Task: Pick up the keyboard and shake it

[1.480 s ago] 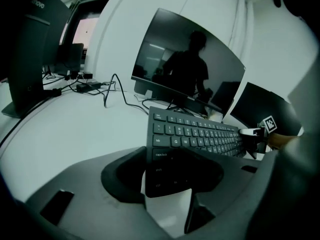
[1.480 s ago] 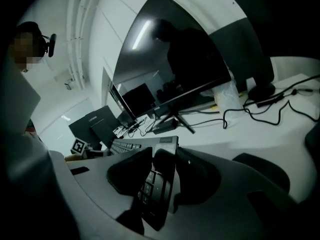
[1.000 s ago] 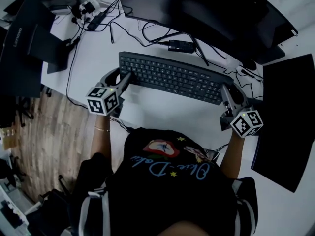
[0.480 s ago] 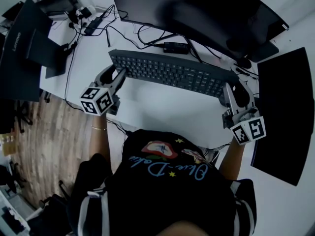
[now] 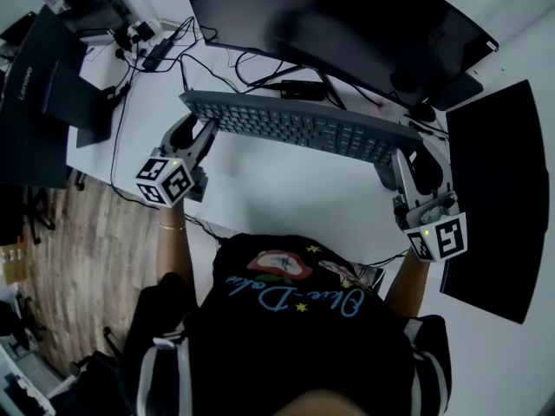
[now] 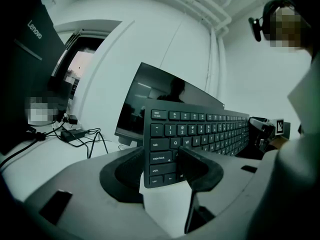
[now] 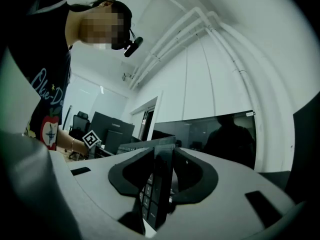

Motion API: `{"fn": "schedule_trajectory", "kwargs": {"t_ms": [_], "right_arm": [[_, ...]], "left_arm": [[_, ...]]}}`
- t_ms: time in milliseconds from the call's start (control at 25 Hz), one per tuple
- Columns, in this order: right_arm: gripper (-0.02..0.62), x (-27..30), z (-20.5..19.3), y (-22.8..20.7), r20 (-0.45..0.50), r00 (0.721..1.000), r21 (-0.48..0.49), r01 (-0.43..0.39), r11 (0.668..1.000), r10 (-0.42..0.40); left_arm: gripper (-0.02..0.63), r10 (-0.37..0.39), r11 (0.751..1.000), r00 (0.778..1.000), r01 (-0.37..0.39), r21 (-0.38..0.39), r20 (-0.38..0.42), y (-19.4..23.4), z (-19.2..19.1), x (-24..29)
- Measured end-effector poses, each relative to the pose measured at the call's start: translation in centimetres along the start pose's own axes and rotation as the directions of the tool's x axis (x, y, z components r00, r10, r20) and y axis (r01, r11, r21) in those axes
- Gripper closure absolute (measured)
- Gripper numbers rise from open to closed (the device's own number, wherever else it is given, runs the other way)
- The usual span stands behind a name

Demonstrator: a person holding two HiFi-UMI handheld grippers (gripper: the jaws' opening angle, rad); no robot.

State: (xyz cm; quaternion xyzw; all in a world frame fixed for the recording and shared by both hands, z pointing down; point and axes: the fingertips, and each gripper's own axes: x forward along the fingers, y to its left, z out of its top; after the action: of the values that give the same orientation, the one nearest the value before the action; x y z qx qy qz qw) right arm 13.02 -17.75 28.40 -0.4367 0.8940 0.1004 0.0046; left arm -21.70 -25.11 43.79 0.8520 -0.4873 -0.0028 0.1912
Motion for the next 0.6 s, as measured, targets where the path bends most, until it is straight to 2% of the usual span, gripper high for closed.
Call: {"fn": "schedule_trajectory", "kwargs": {"t_ms": [280,600], "right_arm": [[0.486,0.2,2.3,1.2,0.099,0.994,-0.06,-0.04,0.997,0.046],[0.489,0.2,2.4,2.1,0.084,0.995,-0.15,-0.047,0.988,0.06]], "left_arm": [[0.41,-0.004,1.0,0.999,0.004,0.015,0.036,0.2,0.8,0.3],[0.408,-0.002,1.0,0.999,0.001,0.023,0.037,0.6,0.2,0.4]]}}
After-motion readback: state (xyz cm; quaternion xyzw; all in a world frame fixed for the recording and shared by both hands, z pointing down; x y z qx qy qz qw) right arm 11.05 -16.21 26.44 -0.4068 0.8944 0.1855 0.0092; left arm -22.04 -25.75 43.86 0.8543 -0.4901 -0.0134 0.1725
